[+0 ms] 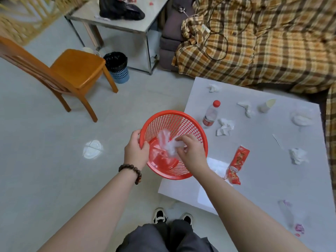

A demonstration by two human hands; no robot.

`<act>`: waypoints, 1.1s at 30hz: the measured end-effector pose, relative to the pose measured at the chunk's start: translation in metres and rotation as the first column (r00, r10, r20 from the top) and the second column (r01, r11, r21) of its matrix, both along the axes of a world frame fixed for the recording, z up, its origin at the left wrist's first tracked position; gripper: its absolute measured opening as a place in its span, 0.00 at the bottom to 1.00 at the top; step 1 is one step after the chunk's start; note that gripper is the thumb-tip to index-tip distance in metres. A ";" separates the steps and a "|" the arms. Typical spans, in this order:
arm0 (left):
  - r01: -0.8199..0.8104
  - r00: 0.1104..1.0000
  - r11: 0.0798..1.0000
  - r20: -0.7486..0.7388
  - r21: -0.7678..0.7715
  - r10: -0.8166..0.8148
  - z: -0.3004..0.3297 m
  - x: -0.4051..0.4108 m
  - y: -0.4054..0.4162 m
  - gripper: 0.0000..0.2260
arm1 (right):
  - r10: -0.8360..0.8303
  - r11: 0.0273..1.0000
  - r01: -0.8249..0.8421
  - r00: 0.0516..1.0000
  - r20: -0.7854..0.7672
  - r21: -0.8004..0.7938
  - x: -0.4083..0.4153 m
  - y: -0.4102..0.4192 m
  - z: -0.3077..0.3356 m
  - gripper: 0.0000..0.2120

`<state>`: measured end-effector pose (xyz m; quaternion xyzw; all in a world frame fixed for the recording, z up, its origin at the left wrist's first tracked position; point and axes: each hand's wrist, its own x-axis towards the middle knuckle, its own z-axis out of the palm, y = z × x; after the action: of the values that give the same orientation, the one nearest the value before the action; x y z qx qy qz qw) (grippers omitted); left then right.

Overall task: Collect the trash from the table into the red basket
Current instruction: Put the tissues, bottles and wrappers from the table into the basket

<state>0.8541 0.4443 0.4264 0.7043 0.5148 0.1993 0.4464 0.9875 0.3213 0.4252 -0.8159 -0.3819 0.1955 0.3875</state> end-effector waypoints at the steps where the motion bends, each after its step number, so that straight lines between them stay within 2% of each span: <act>1: 0.002 1.000 1.000 0.011 0.003 -0.002 0.002 0.001 0.001 0.15 | 0.044 0.998 -0.044 0.999 0.010 -0.039 -0.003 0.004 0.000 0.15; 4: 0.012 0.999 1.000 0.029 0.013 -0.012 0.004 0.004 0.005 0.14 | 0.074 0.993 -0.070 0.996 0.040 -0.094 -0.004 0.009 0.003 0.18; 9: 0.052 0.998 0.998 0.030 -0.027 -0.051 -0.005 0.010 0.005 0.14 | -0.100 0.990 0.102 0.995 0.032 -0.094 0.010 -0.021 0.007 0.19; 14: 0.082 0.997 0.995 0.004 -0.064 -0.082 -0.015 0.024 -0.009 0.13 | -0.265 0.956 0.265 0.964 0.015 -0.129 0.030 -0.084 -0.007 0.17; 20: 0.061 0.997 0.996 -0.044 -0.070 -0.064 -0.024 0.046 -0.034 0.11 | -0.388 0.896 0.362 0.920 -0.055 -0.258 0.072 -0.161 -0.045 0.14; 27: -0.079 0.993 0.994 -0.097 -0.075 0.071 -0.047 0.086 -0.079 0.09 | -0.428 0.847 0.341 0.892 -0.145 -0.407 0.145 -0.219 -0.110 0.15; 33: -0.267 0.956 0.964 -0.126 -0.012 0.263 -0.060 0.110 -0.130 0.09 | -0.257 0.841 0.143 0.954 -0.153 -0.521 0.182 -0.228 -0.170 0.18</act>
<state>0.9640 0.3141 0.3666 0.6334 0.6338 0.2063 0.3931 1.1694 0.0932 0.2556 -0.8978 -0.1853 0.3346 0.2182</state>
